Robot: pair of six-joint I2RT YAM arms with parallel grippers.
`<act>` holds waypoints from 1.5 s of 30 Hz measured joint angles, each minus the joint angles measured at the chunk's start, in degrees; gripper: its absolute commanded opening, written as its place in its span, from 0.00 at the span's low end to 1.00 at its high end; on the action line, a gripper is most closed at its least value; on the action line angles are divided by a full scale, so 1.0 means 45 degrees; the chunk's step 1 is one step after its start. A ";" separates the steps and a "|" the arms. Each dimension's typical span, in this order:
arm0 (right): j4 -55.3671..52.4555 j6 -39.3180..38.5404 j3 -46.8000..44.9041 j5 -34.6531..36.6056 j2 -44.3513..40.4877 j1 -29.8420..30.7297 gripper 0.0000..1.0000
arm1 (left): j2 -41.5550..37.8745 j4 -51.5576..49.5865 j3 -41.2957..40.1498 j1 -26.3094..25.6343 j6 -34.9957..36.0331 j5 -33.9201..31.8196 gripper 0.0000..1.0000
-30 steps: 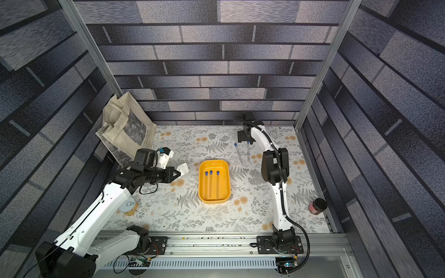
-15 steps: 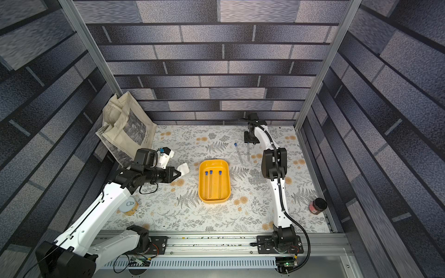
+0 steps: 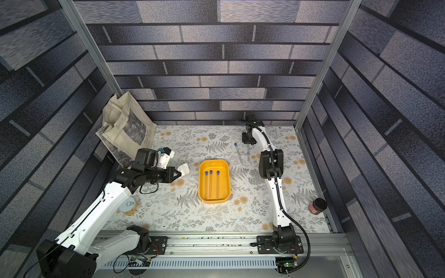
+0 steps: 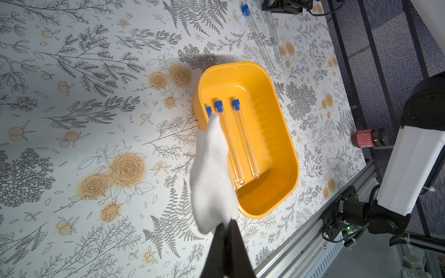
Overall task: Wipe the exteriors of test tubes
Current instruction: Pick up the test tube at the center of the board.
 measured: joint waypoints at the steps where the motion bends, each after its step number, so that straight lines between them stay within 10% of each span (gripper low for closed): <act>1: 0.0000 0.0034 0.0039 -0.0015 0.0010 0.0005 0.31 | 0.0000 0.0000 0.0000 0.0000 0.0000 -0.0005 0.03; 35: -0.0505 0.0345 0.1093 -0.0063 0.0573 -0.0107 0.08 | 0.0000 -0.0005 0.0000 0.0000 0.0000 0.0000 0.03; 45: 0.0306 0.0743 -0.2506 -0.0403 -0.1792 -0.0107 0.08 | 0.0136 0.0049 -0.0010 -0.0340 -0.0015 -0.0058 0.03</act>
